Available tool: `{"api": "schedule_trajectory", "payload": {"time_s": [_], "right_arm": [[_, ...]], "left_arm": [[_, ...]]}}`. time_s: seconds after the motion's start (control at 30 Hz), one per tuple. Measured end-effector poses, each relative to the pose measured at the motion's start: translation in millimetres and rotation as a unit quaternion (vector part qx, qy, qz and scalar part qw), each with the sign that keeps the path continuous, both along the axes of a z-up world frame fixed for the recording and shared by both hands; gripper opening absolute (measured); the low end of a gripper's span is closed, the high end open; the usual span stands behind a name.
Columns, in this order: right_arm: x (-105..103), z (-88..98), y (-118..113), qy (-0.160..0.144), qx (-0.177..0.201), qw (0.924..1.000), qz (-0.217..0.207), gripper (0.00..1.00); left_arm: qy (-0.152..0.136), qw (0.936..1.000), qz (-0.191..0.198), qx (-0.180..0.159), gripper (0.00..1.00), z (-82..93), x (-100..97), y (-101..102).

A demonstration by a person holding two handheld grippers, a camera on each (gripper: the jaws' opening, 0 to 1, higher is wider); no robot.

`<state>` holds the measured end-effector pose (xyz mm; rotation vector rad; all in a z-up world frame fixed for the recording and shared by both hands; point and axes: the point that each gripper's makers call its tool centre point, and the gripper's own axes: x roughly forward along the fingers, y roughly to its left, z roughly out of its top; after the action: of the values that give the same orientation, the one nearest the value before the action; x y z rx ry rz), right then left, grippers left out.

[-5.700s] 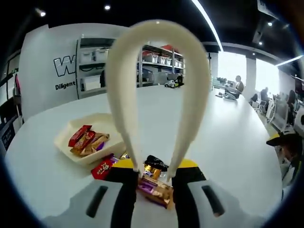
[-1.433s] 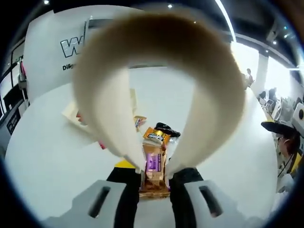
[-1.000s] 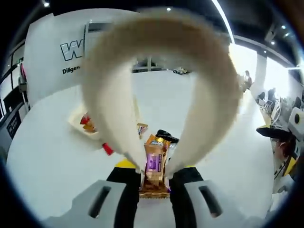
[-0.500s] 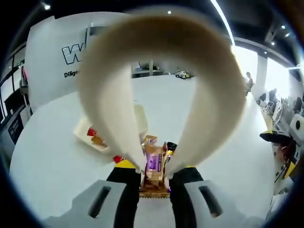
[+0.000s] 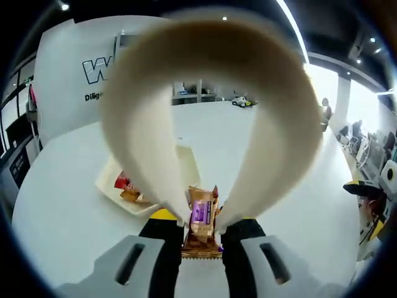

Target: Place the target food into the container with the food tongs after gripping and lifting it, then release it inside without dropping or visibly crushing the food.

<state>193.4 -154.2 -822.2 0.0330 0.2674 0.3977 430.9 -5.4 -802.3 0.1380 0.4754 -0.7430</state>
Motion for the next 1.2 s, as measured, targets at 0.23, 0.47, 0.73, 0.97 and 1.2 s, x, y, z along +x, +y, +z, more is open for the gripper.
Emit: {"api": "schedule_trajectory", "payload": {"time_s": [0.23,0.47,0.73,0.97,1.2], "right_arm": [[1.5,-0.4,-1.8,0.002,-0.002,1.0,-0.001,0.97],[2.4,1.4,-5.4,0.0,-0.003,1.0,-0.003,0.96],[1.0,0.8,-13.7,0.001,-0.004,0.9999,-0.01,0.96],[2.2,-1.6,-17.9,0.007,-0.005,0.9999,-0.012,0.96],[3.2,0.5,-23.1,0.005,-0.004,0.9999,-0.016,0.96]], "left_arm": [[-0.004,1.0,-0.002,0.001,0.22,2.4,7.1,-6.0],[-0.003,1.0,0.002,0.004,0.22,1.1,6.3,-7.0],[-0.001,0.9999,0.01,0.003,0.22,0.1,8.3,-8.4],[0.006,0.9998,0.017,-0.005,0.22,-1.9,15.5,-11.3],[0.01,0.9998,0.019,-0.002,0.22,-5.3,21.7,-13.8]]}}
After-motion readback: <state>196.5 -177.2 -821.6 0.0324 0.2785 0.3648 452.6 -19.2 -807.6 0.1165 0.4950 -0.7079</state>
